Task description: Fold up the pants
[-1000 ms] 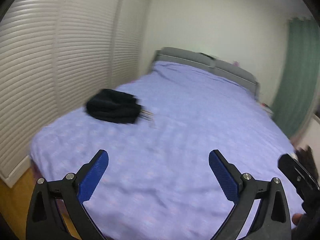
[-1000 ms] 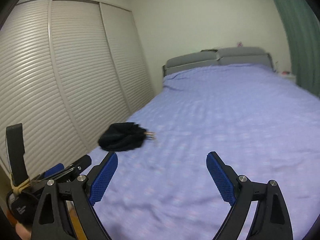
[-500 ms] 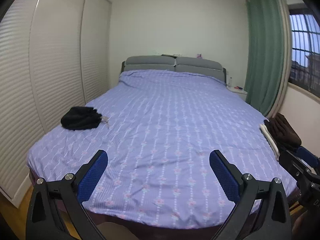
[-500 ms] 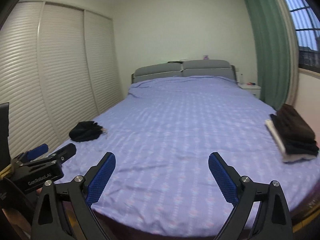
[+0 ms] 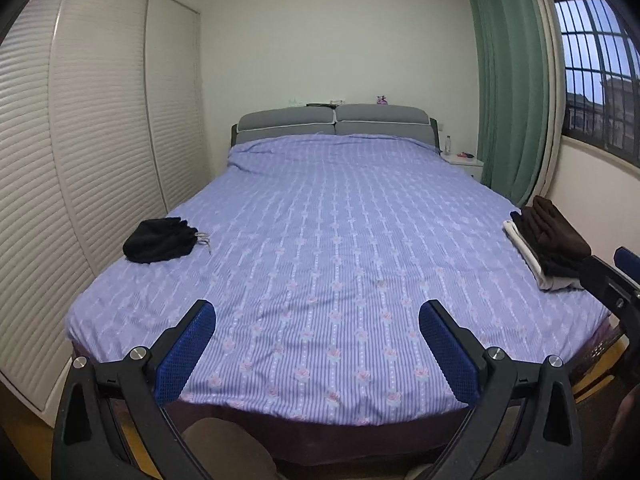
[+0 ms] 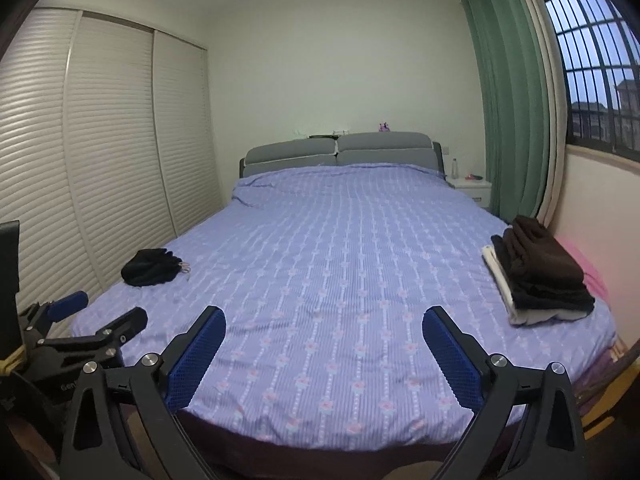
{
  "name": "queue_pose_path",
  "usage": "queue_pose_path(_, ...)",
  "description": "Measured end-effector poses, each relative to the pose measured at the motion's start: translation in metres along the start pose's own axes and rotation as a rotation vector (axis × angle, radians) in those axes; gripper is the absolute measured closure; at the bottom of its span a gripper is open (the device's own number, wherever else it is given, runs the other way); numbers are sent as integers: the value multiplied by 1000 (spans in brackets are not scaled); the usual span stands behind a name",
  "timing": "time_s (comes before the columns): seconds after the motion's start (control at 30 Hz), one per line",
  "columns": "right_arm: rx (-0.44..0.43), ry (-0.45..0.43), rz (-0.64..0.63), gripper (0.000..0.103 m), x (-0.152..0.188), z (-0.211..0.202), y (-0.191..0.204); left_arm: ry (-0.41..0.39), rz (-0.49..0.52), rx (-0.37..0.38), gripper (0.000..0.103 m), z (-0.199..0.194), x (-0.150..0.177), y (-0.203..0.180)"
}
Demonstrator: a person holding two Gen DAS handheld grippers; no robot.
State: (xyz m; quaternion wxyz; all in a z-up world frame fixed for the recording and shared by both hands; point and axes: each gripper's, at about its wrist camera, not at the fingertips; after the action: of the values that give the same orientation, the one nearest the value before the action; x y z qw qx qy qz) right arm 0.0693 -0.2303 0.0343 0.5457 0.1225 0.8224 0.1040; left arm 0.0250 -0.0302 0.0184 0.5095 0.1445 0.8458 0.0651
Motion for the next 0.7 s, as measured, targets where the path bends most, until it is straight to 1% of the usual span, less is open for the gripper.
queue_pose_path(0.2, -11, -8, -14, 3, 1, -6, 8, -8, -18, -24, 0, -8, 2, 7)
queue_pose_path(0.7, -21, -14, -26, 3, 2, -8, 18, -5, -25, -35, 0, -11, 5, 17)
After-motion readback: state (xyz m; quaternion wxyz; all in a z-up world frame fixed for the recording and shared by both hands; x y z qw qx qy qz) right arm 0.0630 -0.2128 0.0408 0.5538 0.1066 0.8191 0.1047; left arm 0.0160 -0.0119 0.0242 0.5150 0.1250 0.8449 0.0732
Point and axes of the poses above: each gripper's, at about its wrist camera, not at the fingertips, and z roughly the way its jaws point, y to its left, x to its underside, and after that the axes turned 13 degrees about z, right-handed
